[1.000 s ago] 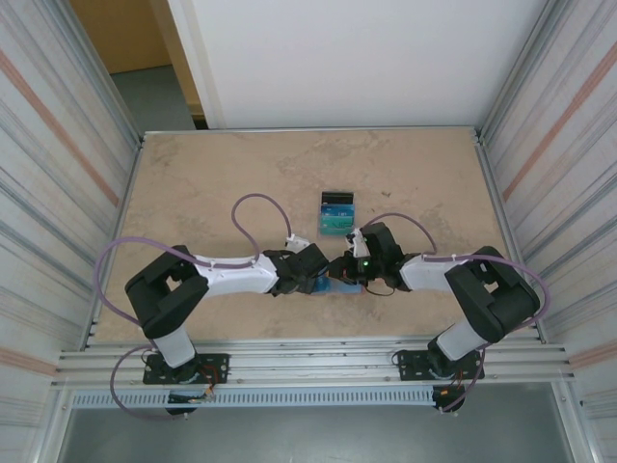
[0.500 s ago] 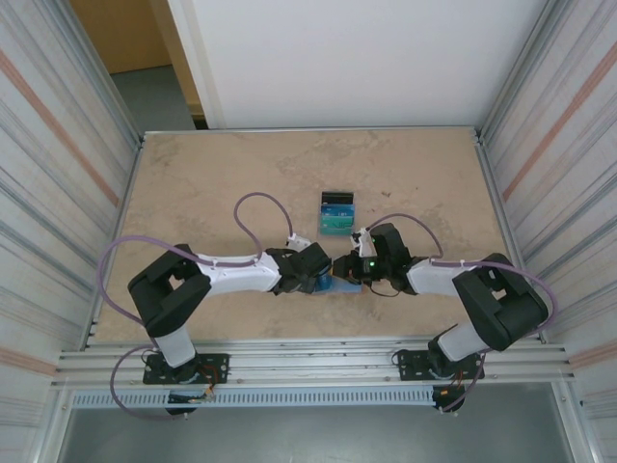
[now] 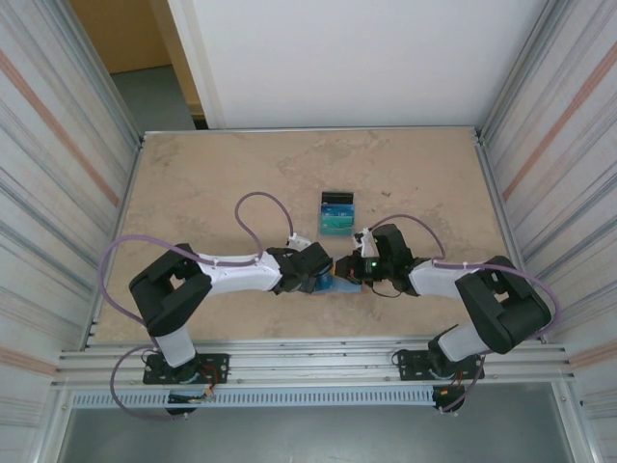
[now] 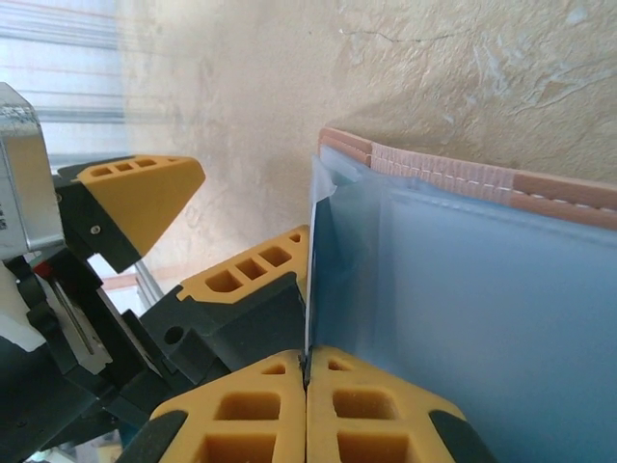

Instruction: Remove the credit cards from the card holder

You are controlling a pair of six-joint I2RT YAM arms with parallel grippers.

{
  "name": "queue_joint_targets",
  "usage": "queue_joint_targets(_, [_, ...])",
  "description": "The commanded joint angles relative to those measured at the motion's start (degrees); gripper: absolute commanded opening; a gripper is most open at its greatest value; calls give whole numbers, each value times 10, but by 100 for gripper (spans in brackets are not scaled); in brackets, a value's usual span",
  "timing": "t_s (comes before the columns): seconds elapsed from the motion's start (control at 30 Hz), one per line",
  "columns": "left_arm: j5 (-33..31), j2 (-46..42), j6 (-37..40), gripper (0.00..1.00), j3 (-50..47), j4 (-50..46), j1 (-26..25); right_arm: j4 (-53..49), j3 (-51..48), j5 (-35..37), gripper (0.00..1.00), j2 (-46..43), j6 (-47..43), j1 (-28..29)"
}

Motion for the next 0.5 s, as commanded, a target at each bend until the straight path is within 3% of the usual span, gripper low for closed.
queue_joint_targets(0.0, [16,33,-13,99,-4,-4,-2,4,-5,-14,5,-23,1,-8])
queue_joint_targets(0.47, [18,19,-12,99,-5,-8,-2,-135,2,35,1,-95,-60,-32])
